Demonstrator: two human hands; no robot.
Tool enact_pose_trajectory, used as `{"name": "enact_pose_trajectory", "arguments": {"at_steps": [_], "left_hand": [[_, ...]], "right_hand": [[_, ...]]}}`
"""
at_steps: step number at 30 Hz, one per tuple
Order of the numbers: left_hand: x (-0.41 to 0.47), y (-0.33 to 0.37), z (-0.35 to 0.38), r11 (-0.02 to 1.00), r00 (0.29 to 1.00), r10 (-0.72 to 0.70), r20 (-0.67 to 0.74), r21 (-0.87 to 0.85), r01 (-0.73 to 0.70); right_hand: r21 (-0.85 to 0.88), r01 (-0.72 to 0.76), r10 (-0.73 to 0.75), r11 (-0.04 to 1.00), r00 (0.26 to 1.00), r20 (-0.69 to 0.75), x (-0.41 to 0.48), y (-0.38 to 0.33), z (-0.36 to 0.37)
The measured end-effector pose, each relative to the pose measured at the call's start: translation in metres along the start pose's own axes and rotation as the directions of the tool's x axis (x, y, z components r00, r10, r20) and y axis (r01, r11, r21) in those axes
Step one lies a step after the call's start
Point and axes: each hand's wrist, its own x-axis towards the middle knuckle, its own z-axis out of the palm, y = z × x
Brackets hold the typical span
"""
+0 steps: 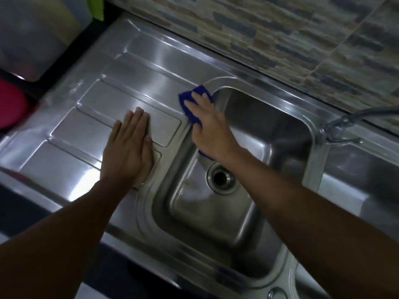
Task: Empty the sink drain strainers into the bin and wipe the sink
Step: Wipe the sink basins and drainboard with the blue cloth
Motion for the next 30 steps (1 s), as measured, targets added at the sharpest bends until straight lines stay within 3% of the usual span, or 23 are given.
{"name": "enact_pose_trajectory", "arguments": {"at_steps": [4,10,15,19,21,25,28,30], "left_hand": [[-0.002,0.001,0.0,1.0,1.0,-0.001,-0.018,-0.003,0.001],[-0.001,-0.001,0.002,1.0,1.0,0.01,-0.015,0.004,-0.01],[-0.001,0.002,0.0,1.0,1.0,-0.005,-0.011,0.018,0.005],[-0.002,0.002,-0.001,1.0,1.0,0.022,-0.02,0.02,-0.022],[-0.002,0.0,0.0,0.999,0.999,0.04,-0.027,0.013,-0.04],[-0.001,-0.001,0.002,0.999,0.999,0.034,-0.029,0.011,-0.034],[-0.001,-0.001,0.002,0.999,0.999,0.039,-0.034,0.013,-0.039],[-0.001,-0.001,0.001,0.999,0.999,0.041,-0.03,0.011,-0.041]], "right_hand": [[-0.066,0.015,-0.016,0.998,1.0,-0.014,0.013,0.001,0.0],[-0.061,-0.159,0.148,0.985,0.976,-0.159,0.047,0.006,-0.004],[0.018,0.038,-0.037,0.999,0.998,-0.046,-0.036,-0.019,0.031],[-0.08,0.159,-0.16,0.984,0.987,0.002,-0.027,-0.005,0.023],[-0.074,0.094,-0.093,0.993,0.996,0.005,0.001,0.008,0.006],[0.105,-0.105,0.113,0.989,0.991,-0.069,0.054,0.023,-0.037],[0.283,-0.117,0.172,0.952,0.969,-0.178,0.053,0.017,-0.043],[0.274,-0.082,0.145,0.958,0.966,-0.216,0.035,0.013,-0.031]]}}
